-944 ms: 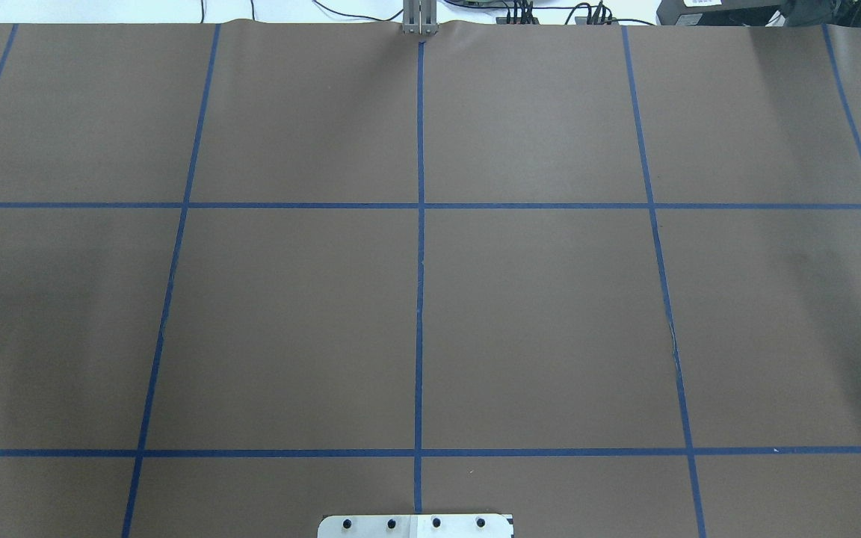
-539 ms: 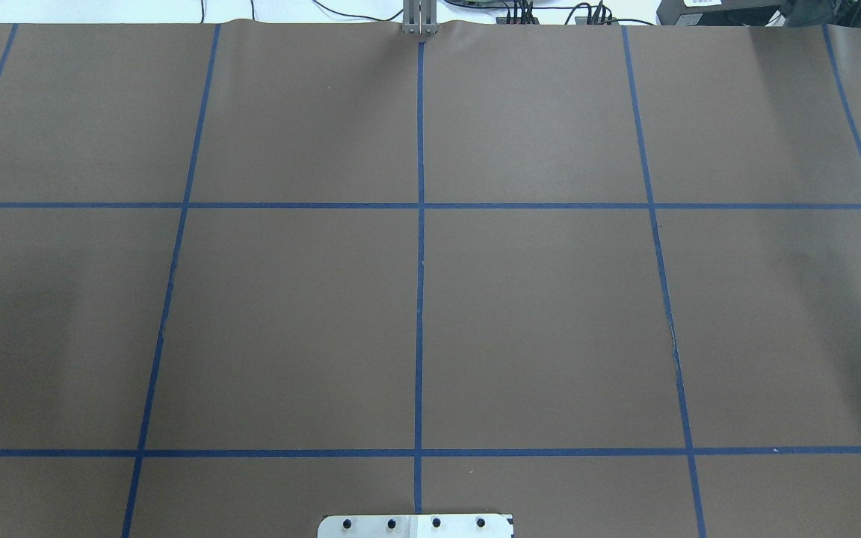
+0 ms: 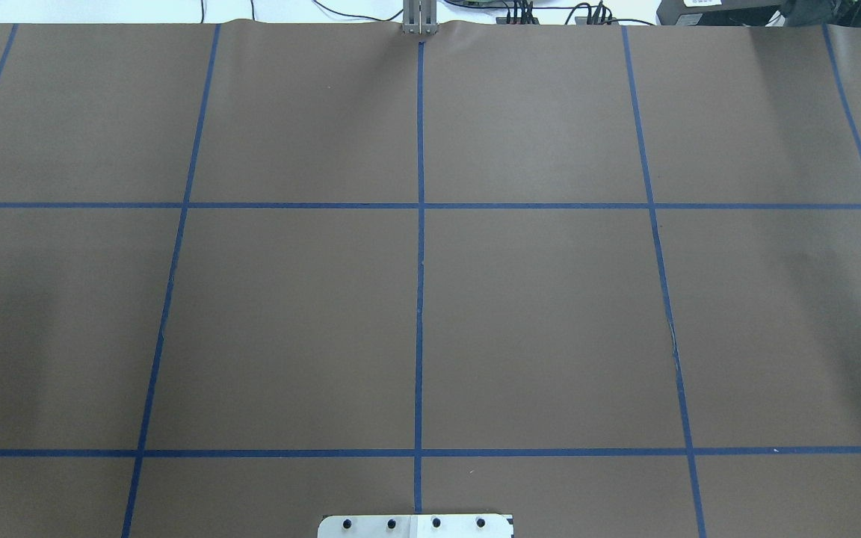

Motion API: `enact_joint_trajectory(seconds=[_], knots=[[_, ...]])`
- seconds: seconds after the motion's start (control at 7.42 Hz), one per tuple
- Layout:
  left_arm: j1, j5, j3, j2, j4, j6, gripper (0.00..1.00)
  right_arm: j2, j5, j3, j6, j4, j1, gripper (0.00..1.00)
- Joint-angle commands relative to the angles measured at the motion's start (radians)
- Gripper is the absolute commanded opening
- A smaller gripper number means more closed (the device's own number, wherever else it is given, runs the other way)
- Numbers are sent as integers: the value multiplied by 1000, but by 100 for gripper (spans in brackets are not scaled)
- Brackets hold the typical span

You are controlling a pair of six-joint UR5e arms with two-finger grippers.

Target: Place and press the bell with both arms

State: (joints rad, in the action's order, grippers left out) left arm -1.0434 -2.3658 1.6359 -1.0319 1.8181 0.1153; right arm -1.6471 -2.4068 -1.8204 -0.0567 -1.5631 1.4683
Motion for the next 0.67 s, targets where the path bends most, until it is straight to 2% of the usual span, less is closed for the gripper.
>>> enact_joint_trajectory(seconds=[0.0, 0.27, 0.54], knots=[[107, -9, -24, -4, 94, 99, 100, 7, 0, -5, 0, 2, 0, 100], [146, -4, -137, -4, 287, 168, 100, 6, 0, -19, 0, 2, 0, 100], [221, -33, -137, -4, 366, 295, 100, 6, 0, -28, 0, 2, 0, 100]])
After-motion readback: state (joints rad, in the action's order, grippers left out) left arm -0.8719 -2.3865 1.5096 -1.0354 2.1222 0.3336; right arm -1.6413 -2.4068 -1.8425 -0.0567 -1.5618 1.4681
